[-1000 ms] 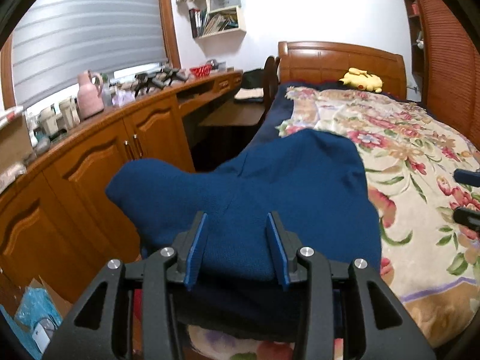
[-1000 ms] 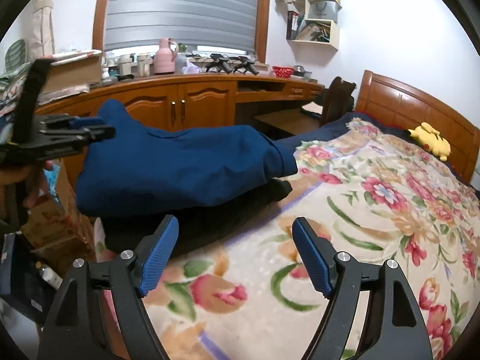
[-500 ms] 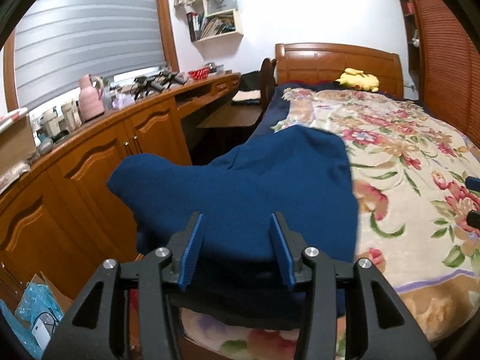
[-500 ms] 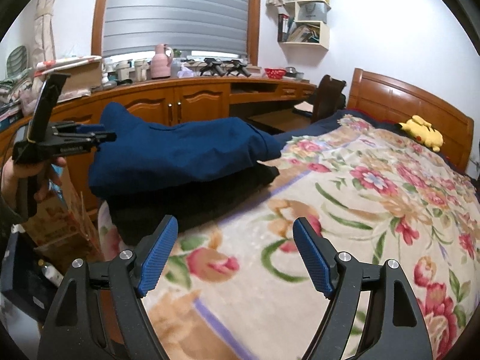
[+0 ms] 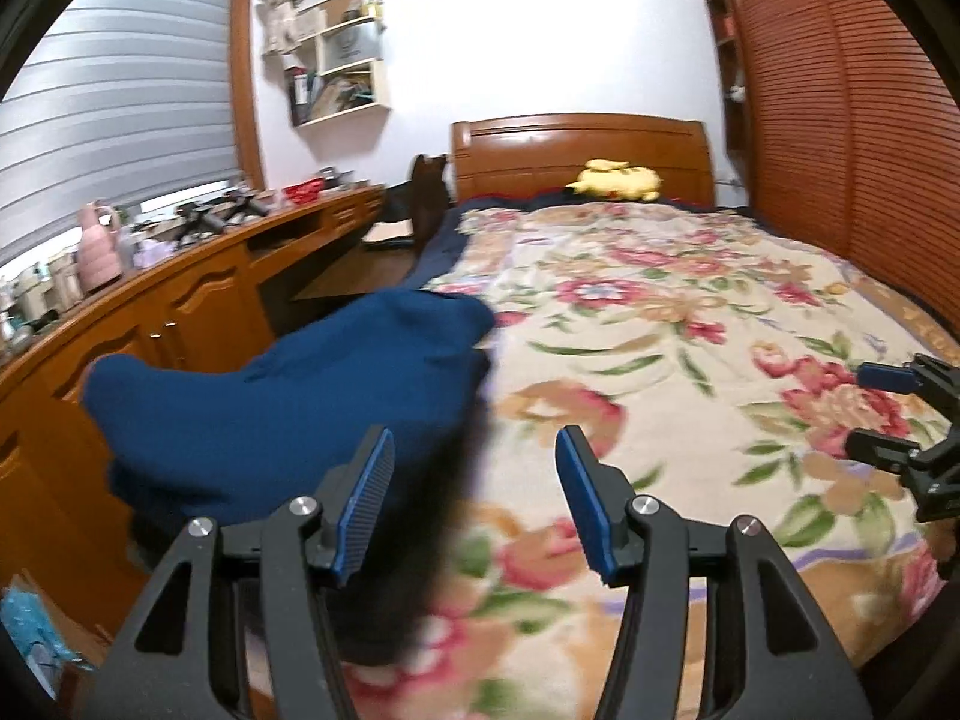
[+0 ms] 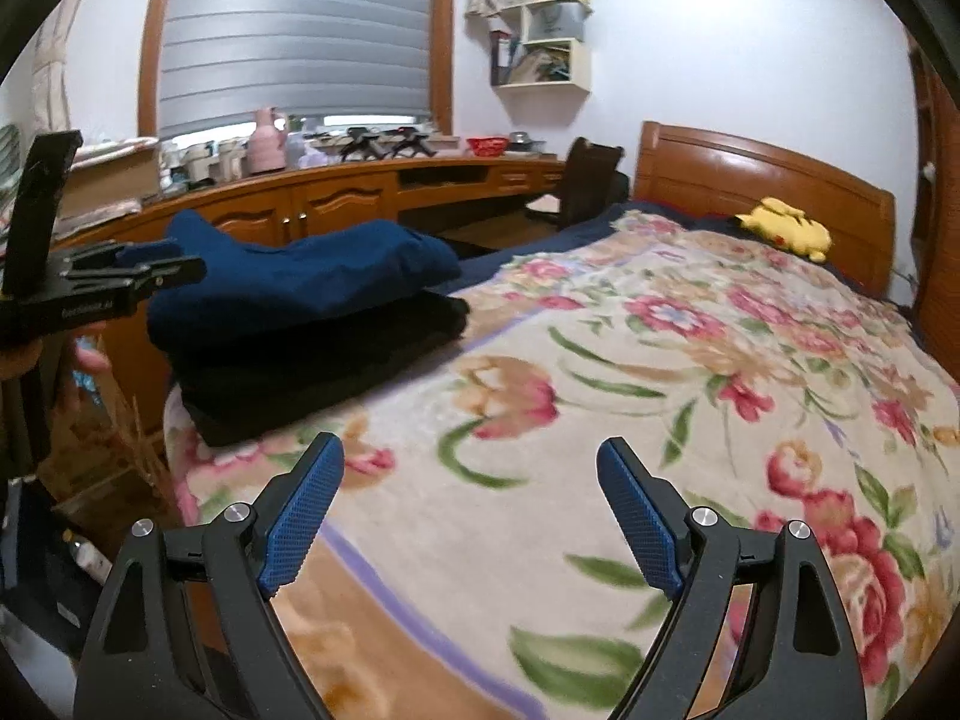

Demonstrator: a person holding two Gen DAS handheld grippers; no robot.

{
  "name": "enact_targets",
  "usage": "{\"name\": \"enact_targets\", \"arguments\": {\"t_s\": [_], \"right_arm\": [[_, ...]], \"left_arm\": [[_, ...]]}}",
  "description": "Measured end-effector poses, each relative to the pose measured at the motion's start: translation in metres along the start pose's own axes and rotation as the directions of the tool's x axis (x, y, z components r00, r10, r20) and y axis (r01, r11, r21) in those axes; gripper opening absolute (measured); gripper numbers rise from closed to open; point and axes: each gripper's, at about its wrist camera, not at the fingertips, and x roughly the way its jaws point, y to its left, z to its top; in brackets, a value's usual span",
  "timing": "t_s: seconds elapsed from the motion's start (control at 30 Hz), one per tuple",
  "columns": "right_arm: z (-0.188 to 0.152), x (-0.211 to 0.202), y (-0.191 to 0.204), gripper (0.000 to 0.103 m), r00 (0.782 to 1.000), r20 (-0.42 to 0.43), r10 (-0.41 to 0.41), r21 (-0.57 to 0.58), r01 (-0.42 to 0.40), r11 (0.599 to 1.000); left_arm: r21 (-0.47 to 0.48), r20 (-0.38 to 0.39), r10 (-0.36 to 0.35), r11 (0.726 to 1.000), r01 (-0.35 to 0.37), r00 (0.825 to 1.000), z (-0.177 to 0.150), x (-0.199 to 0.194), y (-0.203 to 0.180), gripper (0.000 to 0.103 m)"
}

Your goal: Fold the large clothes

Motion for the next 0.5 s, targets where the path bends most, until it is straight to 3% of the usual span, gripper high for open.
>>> {"name": "enact_targets", "arguments": {"t_s": [0.3,0.5], "right_arm": [[-0.044,-0.023,-0.058,0.088,0.992,-0.024,-0.126,0.095,0.128,0.987],[-0.072,-0.042,-0.097,0.088,0.967,-0.016,-0.254,0.157,0.253,0.955]], "left_arm": [[0.036,-0.017,-0.182,0.982,0.183,0.983,-0.017,0.028,-0.104,0.055],[0.025,-0.029,-0.252,0.967,0.253,0.967,-0.027,0.051,-0.162,0.055]]}}
